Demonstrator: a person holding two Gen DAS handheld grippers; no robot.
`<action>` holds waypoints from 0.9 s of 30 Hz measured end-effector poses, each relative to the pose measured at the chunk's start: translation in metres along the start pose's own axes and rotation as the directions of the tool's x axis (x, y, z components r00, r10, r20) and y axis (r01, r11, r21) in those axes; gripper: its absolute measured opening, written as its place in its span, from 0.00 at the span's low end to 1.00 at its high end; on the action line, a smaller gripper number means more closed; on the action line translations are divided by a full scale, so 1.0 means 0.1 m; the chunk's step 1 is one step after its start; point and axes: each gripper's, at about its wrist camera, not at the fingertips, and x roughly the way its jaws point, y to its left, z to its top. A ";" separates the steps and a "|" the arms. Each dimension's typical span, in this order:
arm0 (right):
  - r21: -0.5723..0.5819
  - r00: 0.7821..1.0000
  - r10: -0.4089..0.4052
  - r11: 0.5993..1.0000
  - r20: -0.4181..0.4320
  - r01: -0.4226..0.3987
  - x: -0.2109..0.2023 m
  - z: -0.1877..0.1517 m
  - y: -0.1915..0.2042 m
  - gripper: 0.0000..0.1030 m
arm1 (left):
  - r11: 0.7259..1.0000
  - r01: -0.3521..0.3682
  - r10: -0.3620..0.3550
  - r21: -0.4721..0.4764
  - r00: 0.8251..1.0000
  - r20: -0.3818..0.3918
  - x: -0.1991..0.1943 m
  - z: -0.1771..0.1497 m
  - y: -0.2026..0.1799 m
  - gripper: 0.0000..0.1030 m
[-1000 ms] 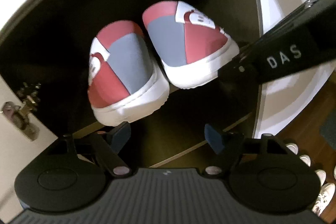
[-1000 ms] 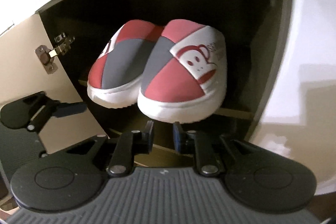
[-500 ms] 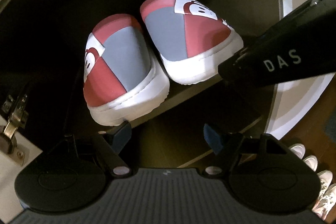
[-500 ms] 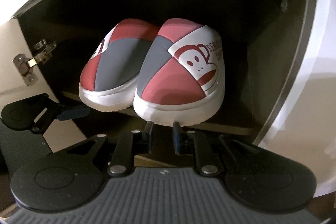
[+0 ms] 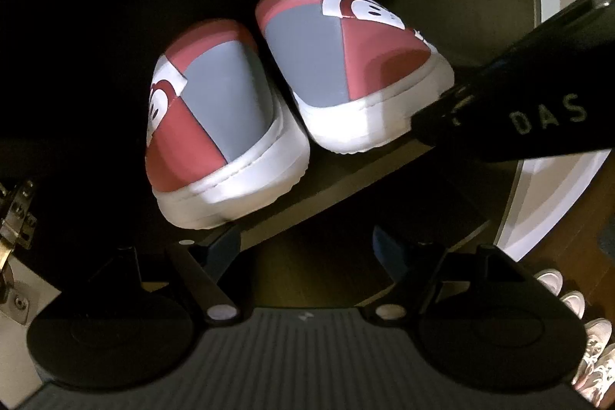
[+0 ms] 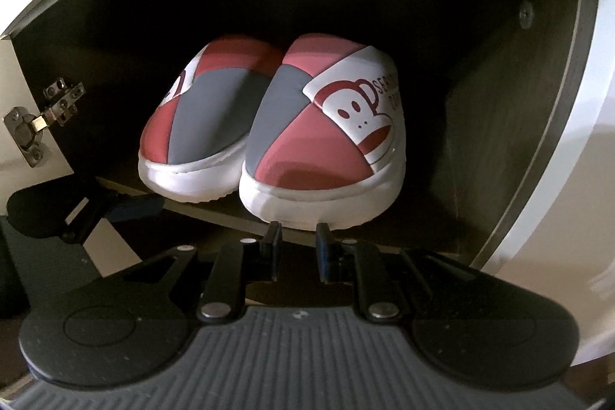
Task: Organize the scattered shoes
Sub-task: 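Withdraw the right gripper out of the cabinet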
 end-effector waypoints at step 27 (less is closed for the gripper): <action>-0.030 0.999 -0.013 0.999 0.049 0.015 -0.55 -0.08 -0.01 0.18 | 0.985 0.022 -0.034 -0.170 0.997 -0.065 -0.77 -0.12 -0.06 0.81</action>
